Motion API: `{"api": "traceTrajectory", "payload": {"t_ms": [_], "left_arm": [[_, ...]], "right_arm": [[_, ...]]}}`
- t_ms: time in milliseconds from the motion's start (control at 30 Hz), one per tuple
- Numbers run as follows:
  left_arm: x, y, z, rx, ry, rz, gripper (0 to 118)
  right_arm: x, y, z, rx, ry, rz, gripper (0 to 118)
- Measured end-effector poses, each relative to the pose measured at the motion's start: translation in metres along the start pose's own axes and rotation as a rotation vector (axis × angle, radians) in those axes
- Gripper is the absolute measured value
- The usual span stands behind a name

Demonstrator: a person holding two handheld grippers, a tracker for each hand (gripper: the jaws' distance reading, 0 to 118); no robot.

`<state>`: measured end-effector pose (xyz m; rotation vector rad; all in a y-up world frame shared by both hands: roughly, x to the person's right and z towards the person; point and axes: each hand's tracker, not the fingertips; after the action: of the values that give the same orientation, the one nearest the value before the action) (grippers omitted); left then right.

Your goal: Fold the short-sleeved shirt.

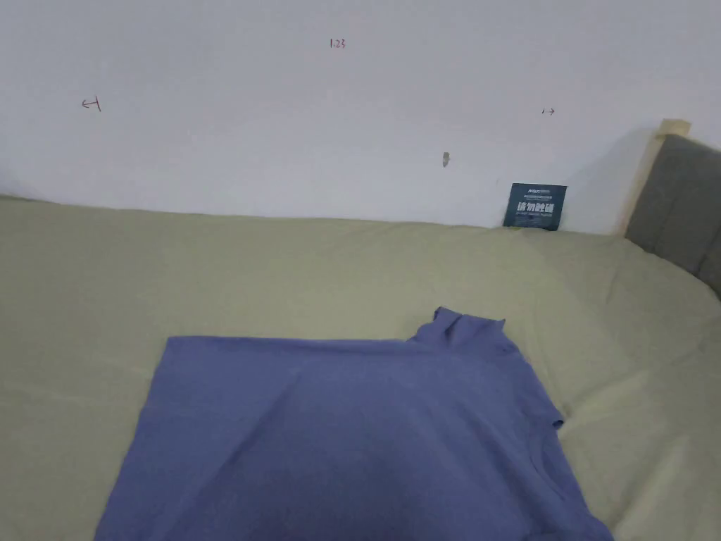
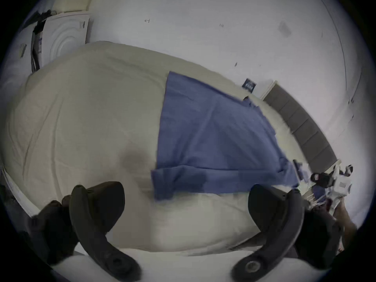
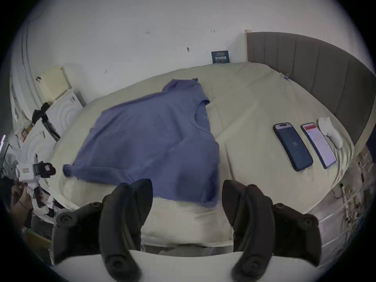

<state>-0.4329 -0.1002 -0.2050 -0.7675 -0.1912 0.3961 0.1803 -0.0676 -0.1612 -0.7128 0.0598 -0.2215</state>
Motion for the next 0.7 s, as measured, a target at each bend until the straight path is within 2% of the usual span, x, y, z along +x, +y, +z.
{"api": "traceTrajectory", "payload": {"t_ms": [100,167,200,233,267,300,333,367,433,500,600,700], "left_arm": [[0.019,0.002,0.012,0.012,0.001,-0.003,118],[0.040,0.006,0.014,0.037,0.062,-0.053,118],[0.053,0.006,0.012,0.030,0.110,-0.082,118],[0.065,0.004,0.011,0.015,0.171,-0.097,110],[0.077,0.000,0.009,0.013,0.212,-0.112,92],[0.080,-0.007,0.002,0.018,0.248,-0.133,62],[0.090,-0.016,-0.001,0.031,0.271,-0.155,14],[0.100,-0.027,-0.004,0.020,0.291,-0.149,0],[0.114,-0.051,-0.001,0.014,0.291,-0.091,0],[0.124,-0.073,0.001,-0.011,0.263,-0.058,0],[0.139,-0.097,0.000,-0.041,0.315,-0.177,0],[0.138,-0.099,-0.001,-0.057,0.311,-0.150,0]], "right_arm": [[-0.023,0.002,0.015,0.027,-0.033,0.047,76],[-0.037,0.005,0.017,0.023,-0.091,0.080,75],[-0.050,0.004,0.015,0.007,-0.110,0.067,75],[-0.057,0.003,0.012,-0.006,-0.123,0.051,73],[-0.064,0.001,0.008,-0.013,-0.129,0.051,73],[-0.071,-0.002,0.004,-0.019,-0.136,0.058,70],[-0.083,-0.009,0.001,-0.016,-0.164,0.075,37],[-0.093,-0.016,0.000,0.011,-0.169,0.125,1],[-0.106,-0.029,-0.001,0.012,-0.193,0.154,1],[-0.115,-0.044,0.001,0.015,-0.155,0.133,1],[-0.125,-0.060,-0.001,-0.048,-0.101,0.145,1],[-0.126,-0.068,-0.001,-0.060,-0.083,0.146,1]]}}
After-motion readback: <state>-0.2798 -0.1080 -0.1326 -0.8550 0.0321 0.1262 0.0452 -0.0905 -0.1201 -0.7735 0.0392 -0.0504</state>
